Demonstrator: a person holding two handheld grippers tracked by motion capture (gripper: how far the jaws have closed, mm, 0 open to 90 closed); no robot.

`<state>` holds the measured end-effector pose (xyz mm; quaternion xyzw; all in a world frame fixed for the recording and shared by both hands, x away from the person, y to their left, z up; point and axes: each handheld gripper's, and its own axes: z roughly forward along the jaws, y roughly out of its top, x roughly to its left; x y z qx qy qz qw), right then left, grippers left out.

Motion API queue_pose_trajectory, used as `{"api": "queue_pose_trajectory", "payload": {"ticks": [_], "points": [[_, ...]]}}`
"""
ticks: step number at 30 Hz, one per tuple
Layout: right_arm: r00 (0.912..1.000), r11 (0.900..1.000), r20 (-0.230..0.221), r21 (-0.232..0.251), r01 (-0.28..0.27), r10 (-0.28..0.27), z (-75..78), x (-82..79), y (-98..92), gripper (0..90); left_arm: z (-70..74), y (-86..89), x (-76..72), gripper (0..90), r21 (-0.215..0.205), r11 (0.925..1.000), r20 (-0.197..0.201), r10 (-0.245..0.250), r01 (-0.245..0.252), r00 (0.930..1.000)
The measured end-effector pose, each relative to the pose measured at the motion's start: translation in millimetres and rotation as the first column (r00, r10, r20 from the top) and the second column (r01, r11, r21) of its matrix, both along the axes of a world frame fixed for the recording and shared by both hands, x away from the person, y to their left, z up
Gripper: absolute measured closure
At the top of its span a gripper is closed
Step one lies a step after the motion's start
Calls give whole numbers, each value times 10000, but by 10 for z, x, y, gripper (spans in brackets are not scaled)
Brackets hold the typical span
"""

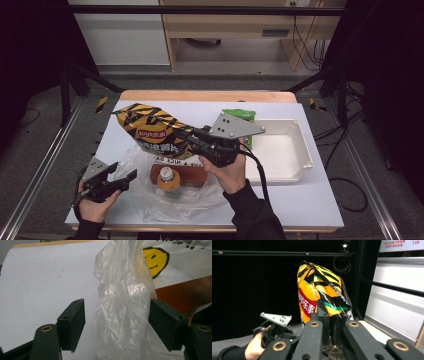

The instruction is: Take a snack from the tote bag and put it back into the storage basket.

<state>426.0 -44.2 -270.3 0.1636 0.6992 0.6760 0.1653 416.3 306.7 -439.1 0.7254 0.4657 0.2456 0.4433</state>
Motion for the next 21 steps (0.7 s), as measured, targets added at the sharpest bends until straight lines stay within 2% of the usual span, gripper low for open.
{"api": "queue_pose_trajectory", "payload": {"ticks": [9,15,21], "points": [[9993,9991,139,225,352,-356,124,1,-161,883,23,24,-16,289,-177,9998,175,106,-102,9998],[9966,9964,180,294,795,-801,162,-11,-402,882,48,36,-33,289,-238,9997,369,122,-114,9992],[9905,9898,47,380,1370,-1373,113,-17,-700,883,78,55,-50,287,-297,9994,574,173,-156,9982]]}}
